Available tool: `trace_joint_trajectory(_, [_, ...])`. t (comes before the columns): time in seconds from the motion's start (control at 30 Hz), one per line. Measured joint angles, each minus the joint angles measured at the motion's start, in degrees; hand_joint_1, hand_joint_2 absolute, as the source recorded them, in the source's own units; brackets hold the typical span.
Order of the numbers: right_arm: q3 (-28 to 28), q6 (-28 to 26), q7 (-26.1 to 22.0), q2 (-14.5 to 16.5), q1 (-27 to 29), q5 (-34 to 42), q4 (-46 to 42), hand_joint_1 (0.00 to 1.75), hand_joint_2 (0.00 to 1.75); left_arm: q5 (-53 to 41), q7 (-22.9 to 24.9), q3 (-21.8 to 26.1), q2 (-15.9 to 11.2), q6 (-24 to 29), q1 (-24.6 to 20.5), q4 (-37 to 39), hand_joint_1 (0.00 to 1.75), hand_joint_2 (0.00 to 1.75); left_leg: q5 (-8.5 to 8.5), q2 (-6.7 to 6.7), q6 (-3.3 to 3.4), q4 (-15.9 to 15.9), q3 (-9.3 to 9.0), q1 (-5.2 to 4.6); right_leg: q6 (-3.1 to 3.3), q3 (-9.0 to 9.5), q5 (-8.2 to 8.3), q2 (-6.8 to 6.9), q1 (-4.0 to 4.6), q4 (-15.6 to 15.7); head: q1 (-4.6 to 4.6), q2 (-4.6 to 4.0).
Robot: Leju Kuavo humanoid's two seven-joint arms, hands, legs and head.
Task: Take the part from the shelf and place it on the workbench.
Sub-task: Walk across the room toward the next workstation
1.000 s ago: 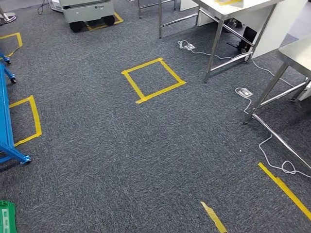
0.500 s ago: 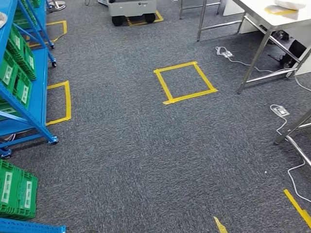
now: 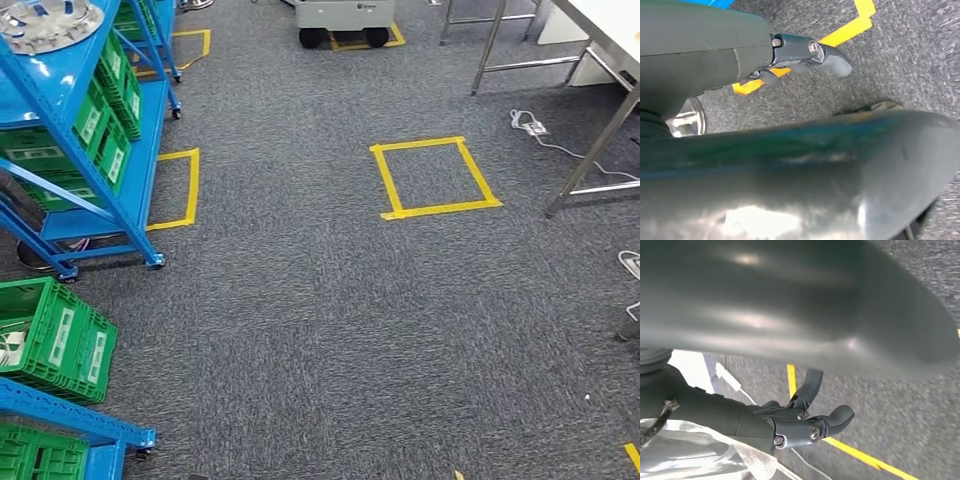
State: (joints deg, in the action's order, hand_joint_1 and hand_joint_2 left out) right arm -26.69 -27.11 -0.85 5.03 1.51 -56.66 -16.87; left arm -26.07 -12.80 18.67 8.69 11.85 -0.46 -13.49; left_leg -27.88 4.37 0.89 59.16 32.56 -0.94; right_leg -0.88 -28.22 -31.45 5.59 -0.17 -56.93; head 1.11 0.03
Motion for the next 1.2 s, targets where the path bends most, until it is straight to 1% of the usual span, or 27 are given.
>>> trace_joint_trajectory(0.03, [0.0,0.0,0.0,0.0,0.0,0.0,0.0,0.00,0.00,0.0,0.0,0.0,0.0,0.0,-0.1,0.0,0.00,0.00,-0.20,0.39,0.21,-0.9,-0.30,-0.27,-0.25,0.11,-0.18,0.72,0.11,0.0,-0.04,0.01])
trace_joint_trajectory(0.1, [0.0,0.0,0.0,0.0,-0.2,-0.2,0.0,0.00,0.00,-0.1,-0.1,0.0,-0.1,-0.1,0.0,0.0,0.00,0.00,-0.04,-0.92,0.56,-1.3,-0.20,-0.21,-0.72,0.38,-0.52,1.60,0.06,0.0,-0.11,0.01])
trace_joint_trajectory(0.13, [0.0,0.0,-0.1,0.0,-0.3,-0.3,0.0,0.00,0.00,-0.1,-0.1,0.0,-0.1,-0.1,0.0,0.0,0.00,0.00,0.13,-1.57,0.79,-1.6,-0.26,-0.04,-0.95,0.24,-1.06,0.67,-0.04,-0.5,-0.18,0.01])
trace_joint_trajectory(0.17, [0.0,0.0,-0.1,0.0,-0.4,-0.4,0.0,0.00,0.00,-0.1,-0.1,0.0,-0.1,-0.1,0.1,0.0,0.00,0.00,0.31,-2.24,1.03,-1.8,-0.34,0.15,-1.20,-0.48,-2.19,-0.92,-0.17,-2.2,-0.28,0.01])
trace_joint_trajectory(0.23, [0.0,0.0,-0.2,0.0,-0.3,-0.6,0.1,0.00,0.00,-0.1,-0.1,0.0,-0.1,-0.2,-0.1,0.0,0.00,0.00,0.44,-3.68,1.34,-2.0,-0.38,0.38,-1.55,-3.81,-5.67,-4.44,-0.41,-9.1,-0.54,0.01])
trace_joint_trajectory(0.27, [0.0,0.0,-0.2,0.0,-0.2,-0.7,0.2,0.00,0.00,-0.2,-0.1,0.0,-0.1,-0.2,-0.2,0.0,0.00,0.00,0.44,-4.50,1.41,-1.9,-0.36,0.39,-1.68,-5.93,-7.21,-5.16,-0.48,-13.2,-0.61,0.01])
trace_joint_trajectory(0.3, [0.0,0.0,-0.1,0.0,-0.1,-0.8,0.2,0.00,0.00,-0.2,-0.1,0.0,-0.1,-0.3,-0.2,0.0,0.00,0.00,0.44,-5.31,1.44,-1.9,-0.39,0.41,-1.80,-7.65,-7.85,-5.40,-0.52,-16.2,-0.64,0.00])
trace_joint_trajectory(0.33, [0.0,0.0,-0.1,0.0,0.0,-0.9,0.3,0.00,0.00,-0.2,-0.1,0.0,-0.1,-0.3,-0.2,0.0,0.00,0.00,0.42,-6.12,1.42,-1.9,-0.46,0.45,-1.89,-8.47,-7.23,-5.49,-0.54,-17.0,-0.65,0.01])
trace_joint_trajectory(0.37, [0.0,0.0,-0.1,0.0,0.0,-1.0,0.3,0.00,0.00,-0.2,0.0,0.0,-0.1,-0.3,-0.2,0.0,0.00,0.00,0.37,-6.95,1.34,-1.9,-0.59,0.54,-1.99,-8.16,-5.47,-5.60,-0.62,-15.5,-0.64,0.00])
trace_joint_trajectory(0.4, [0.0,-0.1,-0.1,0.0,-0.1,-1.1,0.3,0.00,0.00,-0.2,0.0,0.0,-0.1,-0.3,-0.2,0.0,0.00,0.00,0.28,-7.76,1.17,-1.8,-0.75,0.67,-2.14,-6.87,-2.96,-6.12,-0.79,-12.0,-0.65,0.00])
trace_joint_trajectory(0.43, [0.0,0.0,-0.1,0.0,-0.1,-1.2,0.3,0.00,0.00,-0.2,0.0,0.0,-0.1,-0.4,-0.2,0.0,0.00,0.00,0.14,-8.54,0.89,-1.7,-0.85,0.74,-2.35,-5.22,-0.89,-7.40,-1.05,-8.0,-0.65,0.00])
trace_joint_trajectory(0.47, [0.0,0.0,-0.1,0.0,-0.1,-1.3,0.4,0.00,0.00,-0.2,0.1,0.0,-0.1,-0.4,-0.3,0.0,0.00,0.00,-0.01,-9.27,0.57,-1.4,-0.80,0.79,-2.44,-3.72,0.41,-8.80,-1.31,-4.4,-0.68,-0.01])
trace_joint_trajectory(0.53, [0.0,0.0,-0.1,0.1,-0.3,-1.4,0.7,0.00,0.00,-0.3,0.1,0.0,-0.2,-0.4,-0.4,0.0,0.00,0.00,-0.01,-10.54,-0.12,-1.0,-0.39,0.82,-2.11,-2.14,0.70,-10.55,-1.45,-1.5,-0.66,0.00])
trace_joint_trajectory(0.6, [0.0,0.0,0.0,0.2,-0.4,-1.7,0.8,0.00,0.00,-0.3,0.2,0.0,-0.2,-0.5,-0.3,0.0,0.00,0.00,0.19,-11.69,-0.71,-1.0,0.02,1.01,-1.28,-1.76,0.75,-9.54,-1.31,-1.3,-0.66,0.01])
trace_joint_trajectory(0.63, [0.0,0.0,0.1,0.2,-0.4,-1.8,0.8,0.00,0.00,-0.3,0.2,0.0,-0.2,-0.5,-0.2,0.0,0.00,0.00,-0.10,-11.28,-0.96,-0.5,0.27,1.01,-0.88,-1.69,0.85,-8.87,-1.31,-1.2,-0.59,0.01])
trace_joint_trajectory(0.67, [0.0,-0.1,0.1,0.2,-0.4,-2.0,0.8,0.00,0.00,-0.3,0.3,0.0,-0.3,-0.5,-0.1,0.0,0.00,0.00,-0.95,-10.14,-1.19,0.8,0.89,0.98,-0.45,-1.63,0.94,-8.13,-1.31,-1.1,-0.41,0.00])
trace_joint_trajectory(0.73, [0.0,-0.1,0.2,0.2,-0.4,-2.1,0.8,0.00,0.00,-0.3,0.3,0.0,-0.3,-0.6,-0.3,0.0,0.00,0.00,-4.32,-6.65,-1.55,6.9,3.74,0.89,0.27,-1.57,0.89,-6.44,-1.08,-1.0,-0.02,-0.01])
trace_joint_trajectory(0.77, [0.0,-0.1,0.2,0.2,-0.4,-2.2,0.8,0.00,0.00,-0.3,0.3,0.0,-0.3,-0.6,-0.4,0.0,0.00,0.00,-6.11,-5.56,-1.66,10.9,5.63,0.91,0.49,-1.58,0.79,-5.50,-0.89,-1.0,0.11,-0.01])
trace_joint_trajectory(0.8, [0.0,-0.1,0.2,0.2,-0.3,-2.3,0.9,0.00,0.00,-0.3,0.3,0.0,-0.3,-0.7,-0.4,0.0,0.00,0.00,-7.21,-5.02,-1.67,14.1,7.14,0.93,0.64,-1.56,0.70,-4.56,-0.70,-1.0,0.09,-0.01])
trace_joint_trajectory(0.83, [0.0,-0.2,0.3,0.2,-0.4,-2.3,0.9,0.00,0.00,-0.3,0.3,0.0,-0.3,-0.7,-0.4,0.0,0.00,0.00,-7.27,-4.81,-1.59,15.6,7.81,0.93,0.75,-1.52,0.60,-3.70,-0.56,-1.0,0.11,-0.01])
trace_joint_trajectory(0.87, [0.0,-0.2,0.3,0.2,-0.4,-2.4,1.0,0.00,0.00,-0.3,0.3,0.0,-0.3,-0.8,-0.3,0.0,0.00,0.00,-6.21,-4.68,-1.41,14.8,7.35,0.89,0.81,-1.42,0.50,-2.96,-0.44,-1.0,0.12,-0.01])
trace_joint_trajectory(0.9, [0.0,-0.2,0.3,0.2,-0.5,-2.5,1.0,0.00,0.00,-0.3,0.3,0.0,-0.3,-0.9,-0.2,0.0,0.00,0.00,-4.29,-4.35,-1.12,11.9,5.82,0.78,0.83,-1.24,0.37,-2.28,-0.35,-1.0,0.11,-0.01])
trace_joint_trajectory(0.97, [0.0,-0.2,0.3,0.2,-0.7,-2.6,1.0,0.00,0.00,-0.3,0.3,0.0,-0.3,-0.9,-0.2,0.0,0.00,0.00,-1.02,-1.96,-0.29,4.0,1.77,0.10,0.62,-0.85,-0.03,-1.01,-0.15,-1.0,0.11,-0.01])
trace_joint_trajectory(1.03, [0.0,-0.3,0.3,0.2,-0.7,-2.7,1.0,0.00,0.00,-0.3,0.3,0.0,-0.3,-0.9,-0.5,0.0,0.00,0.00,-0.31,-0.08,0.33,-0.3,-0.26,-0.61,0.23,-0.64,-0.39,0.34,0.06,-1.0,0.10,0.01])
trace_joint_trajectory(1.1, [0.1,-0.4,0.3,0.2,-0.9,-2.8,1.0,0.00,0.00,-0.3,0.3,0.0,-0.4,-0.9,-0.5,0.0,0.00,0.00,-0.38,-0.94,0.64,-0.9,-0.37,-0.74,-0.18,-0.22,-0.55,1.72,0.18,-0.7,0.05,0.01])
trace_joint_trajectory(1.13, [0.1,-0.4,0.3,0.2,-1.0,-2.9,1.0,0.00,0.00,-0.3,0.3,0.0,-0.4,-0.9,-0.3,0.0,0.00,0.00,-0.16,-1.59,0.81,-1.4,-0.57,-0.58,-0.42,-0.04,-0.80,1.49,0.15,-0.8,-0.03,0.01])
trace_joint_trajectory(1.2, [0.2,-0.5,0.3,0.2,-1.3,-3.1,1.0,0.00,0.00,-0.3,0.2,0.0,-0.4,-0.9,-0.2,0.0,0.00,0.00,0.30,-2.85,1.20,-2.2,-1.04,-0.08,-0.91,-1.16,-2.76,-1.39,0.05,-3.6,-0.23,-0.01])
